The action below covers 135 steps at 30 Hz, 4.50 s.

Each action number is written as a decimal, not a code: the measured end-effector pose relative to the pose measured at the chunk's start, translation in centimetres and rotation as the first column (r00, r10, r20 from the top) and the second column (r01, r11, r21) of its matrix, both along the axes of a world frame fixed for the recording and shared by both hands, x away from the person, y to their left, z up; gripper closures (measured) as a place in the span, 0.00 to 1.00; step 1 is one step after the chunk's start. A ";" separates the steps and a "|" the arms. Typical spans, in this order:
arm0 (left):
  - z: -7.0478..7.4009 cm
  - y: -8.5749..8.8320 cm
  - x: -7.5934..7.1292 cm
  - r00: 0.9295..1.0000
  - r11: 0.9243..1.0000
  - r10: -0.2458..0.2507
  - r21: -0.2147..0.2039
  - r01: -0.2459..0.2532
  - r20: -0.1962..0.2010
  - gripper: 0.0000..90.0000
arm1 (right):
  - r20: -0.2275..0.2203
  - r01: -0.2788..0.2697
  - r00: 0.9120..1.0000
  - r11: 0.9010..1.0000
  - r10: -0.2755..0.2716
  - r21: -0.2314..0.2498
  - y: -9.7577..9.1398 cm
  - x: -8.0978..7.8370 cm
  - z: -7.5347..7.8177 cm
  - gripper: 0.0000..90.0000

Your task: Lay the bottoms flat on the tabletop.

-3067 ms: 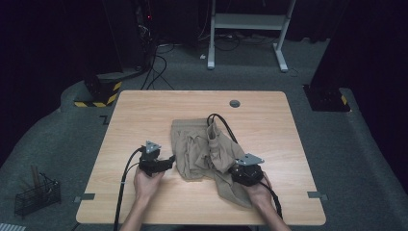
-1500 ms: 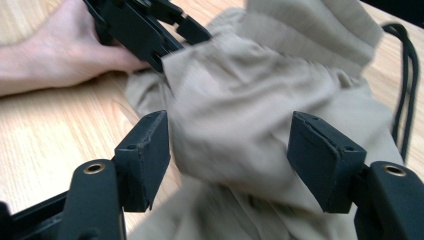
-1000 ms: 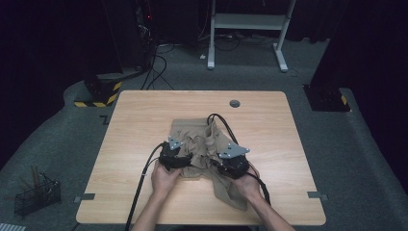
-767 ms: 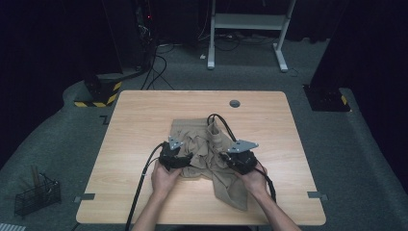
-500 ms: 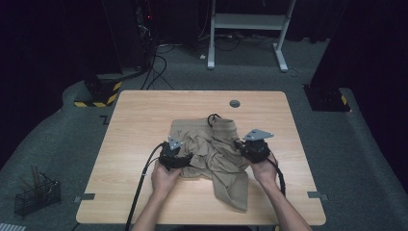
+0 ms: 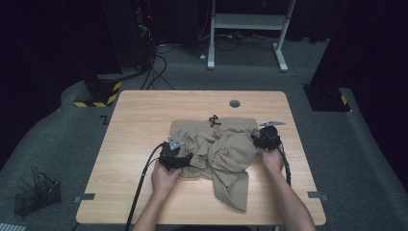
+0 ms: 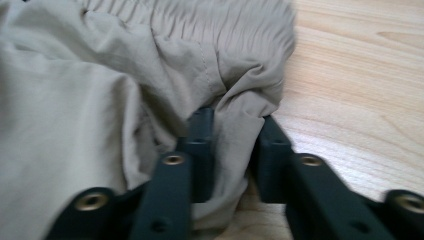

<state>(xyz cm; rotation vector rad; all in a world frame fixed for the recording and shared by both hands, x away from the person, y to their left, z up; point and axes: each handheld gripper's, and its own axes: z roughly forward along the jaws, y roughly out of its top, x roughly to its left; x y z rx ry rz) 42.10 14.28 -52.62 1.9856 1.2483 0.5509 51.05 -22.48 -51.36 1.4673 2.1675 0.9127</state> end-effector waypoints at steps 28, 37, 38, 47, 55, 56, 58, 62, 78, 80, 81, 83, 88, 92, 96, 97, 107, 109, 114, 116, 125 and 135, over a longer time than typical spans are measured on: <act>0.3 0.9 0.6 0.999 0.999 -0.034 0.025 0.034 -0.012 0.42 | 0.008 -0.323 0.945 0.938 0.326 -0.125 5.6 -3.9 0.9 0.89; 0.6 4.4 1.1 0.999 0.999 0.004 0.045 -0.002 -0.037 0.48 | 0.042 -0.250 0.966 0.964 0.255 -0.091 4.4 -1.7 0.3 0.88; 0.6 4.5 1.1 0.999 0.999 0.009 0.049 -0.007 -0.035 0.48 | 0.039 -0.247 0.967 0.966 0.251 -0.078 4.3 -1.6 0.3 0.87; 2.0 4.4 -0.3 1.000 1.000 -0.005 -0.015 0.004 -0.020 0.39 | 0.072 -0.254 0.965 0.967 0.252 0.021 4.5 -3.4 2.3 0.61; 2.5 2.2 -1.7 0.993 0.992 -0.115 -0.051 0.113 -0.031 0.36 | 0.139 -0.302 0.945 0.953 0.296 0.026 5.0 -7.1 3.8 0.57; 2.2 1.8 -1.7 0.992 0.992 -0.121 -0.045 0.119 -0.041 0.36 | 0.147 -0.308 0.943 0.951 0.299 0.036 4.9 -7.5 3.9 0.57; 1.7 1.3 -1.7 0.992 0.993 -0.116 -0.022 0.115 -0.054 0.38 | 0.164 -0.311 0.940 0.949 0.300 0.045 4.8 -8.4 4.1 0.57; 0.8 1.0 -1.6 0.993 0.996 -0.093 0.000 0.094 -0.066 0.43 | 0.188 -0.315 0.936 0.946 0.297 0.076 4.2 -9.8 4.7 0.57; 0.9 1.5 -1.5 0.996 0.998 -0.059 0.017 0.060 -0.069 0.54 | 0.055 -0.374 0.925 0.926 0.377 -0.058 7.5 -10.0 0.5 0.70; 0.9 1.8 -1.4 0.997 0.999 -0.046 0.015 0.047 -0.064 0.55 | 0.034 -0.369 0.928 0.928 0.371 -0.052 7.7 -9.1 -0.1 0.71; 0.8 2.1 -1.4 0.997 0.999 -0.038 0.016 0.039 -0.060 0.55 | 0.042 -0.368 0.928 0.928 0.370 -0.050 7.8 -8.7 -0.2 0.72; 0.8 2.6 -1.2 0.998 1.000 -0.018 0.022 0.020 -0.056 0.56 | 0.048 -0.361 0.930 0.930 0.365 -0.074 8.4 -7.8 -0.1 0.73; 0.6 4.0 -0.7 0.998 0.999 0.043 0.013 -0.042 -0.040 0.56 | 0.063 -0.351 0.931 0.930 0.359 -0.107 10.4 -4.9 -0.2 0.73; 0.1 5.0 -0.7 0.997 0.997 0.083 -0.012 -0.083 0.006 0.54 | 0.060 -0.345 0.934 0.935 0.351 -0.086 11.4 -3.5 -0.2 0.71; 0.0 5.1 -0.8 0.995 0.995 0.098 -0.009 -0.098 0.015 0.52 | 0.064 -0.357 0.931 0.933 0.359 -0.038 10.9 -4.0 0.4 0.75; 0.0 5.1 -0.8 0.995 0.995 0.099 -0.010 -0.098 0.014 0.52 | 0.077 -0.361 0.929 0.932 0.362 -0.035 10.6 -4.4 0.8 0.77; 0.0 5.1 -0.8 0.994 0.994 0.108 -0.011 -0.108 0.013 0.50 | 0.139 -0.370 0.921 0.929 0.364 0.020 7.0 -6.9 2.5 0.97; 0.0 5.1 -0.8 0.994 0.994 0.109 -0.011 -0.109 0.013 0.50 | 0.146 -0.354 0.926 0.935 0.347 0.021 5.9 -7.6 2.5 0.98; 0.0 5.1 -0.8 0.994 0.994 0.111 -0.011 -0.110 0.013 0.49 | 0.141 -0.283 0.950 0.959 0.280 0.003 2.6 -9.3 2.4 0.97; 0.0 5.1 -0.8 0.994 0.994 0.111 -0.012 -0.111 0.013 0.49 | 0.128 -0.247 0.960 0.969 0.247 -0.016 1.2 -9.9 2.1 0.97; 0.0 5.1 -0.8 0.993 0.993 0.114 -0.011 -0.114 0.013 0.49 | 0.074 -0.203 0.976 0.979 0.205 -0.036 -0.4 -10.9 1.3 0.75; 0.0 5.1 -0.8 0.993 0.993 0.114 -0.011 -0.114 0.013 0.49 | 0.206 -0.323 0.921 0.944 0.330 -0.069 6.1 -9.0 5.6 0.62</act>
